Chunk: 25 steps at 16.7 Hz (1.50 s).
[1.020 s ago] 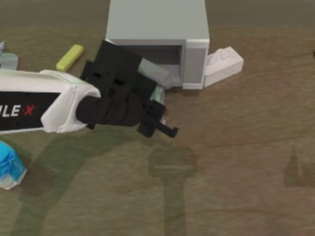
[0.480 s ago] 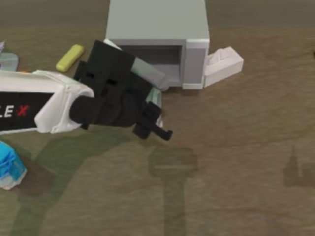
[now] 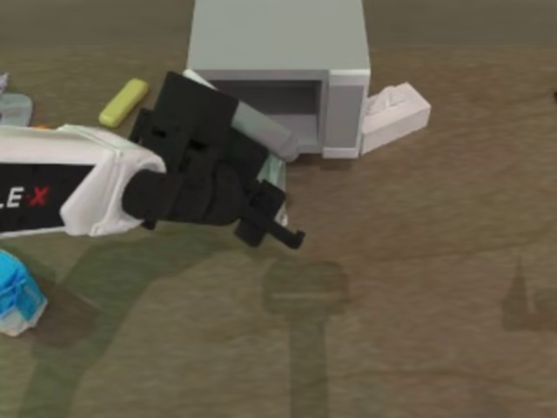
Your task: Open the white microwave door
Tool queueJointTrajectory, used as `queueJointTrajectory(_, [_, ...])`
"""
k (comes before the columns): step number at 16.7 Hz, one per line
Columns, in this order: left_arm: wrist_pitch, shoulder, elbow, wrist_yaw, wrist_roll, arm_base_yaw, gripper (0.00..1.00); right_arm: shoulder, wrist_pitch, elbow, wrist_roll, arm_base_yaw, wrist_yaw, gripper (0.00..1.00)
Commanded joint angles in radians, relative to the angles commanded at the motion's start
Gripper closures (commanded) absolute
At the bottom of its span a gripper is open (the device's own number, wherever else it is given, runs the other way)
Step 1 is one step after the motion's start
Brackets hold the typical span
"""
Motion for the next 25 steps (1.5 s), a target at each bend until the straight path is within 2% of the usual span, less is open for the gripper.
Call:
queueJointTrajectory(13, [0.0,0.0,0.0,0.0,0.0,0.0,1.0,0.0,0.0,0.0,0.0,0.0,0.0,0.0])
queueJointTrajectory(20, [-0.007,-0.018,-0.019,0.048,0.057,0.026,1.0,0.0,0.0,0.0,0.0,0.0,0.0,0.0])
queueJointTrajectory(25, [-0.008,-0.018,-0.02,0.05,0.06,0.027,1.0,0.0,0.0,0.0,0.0,0.0,0.0,0.0])
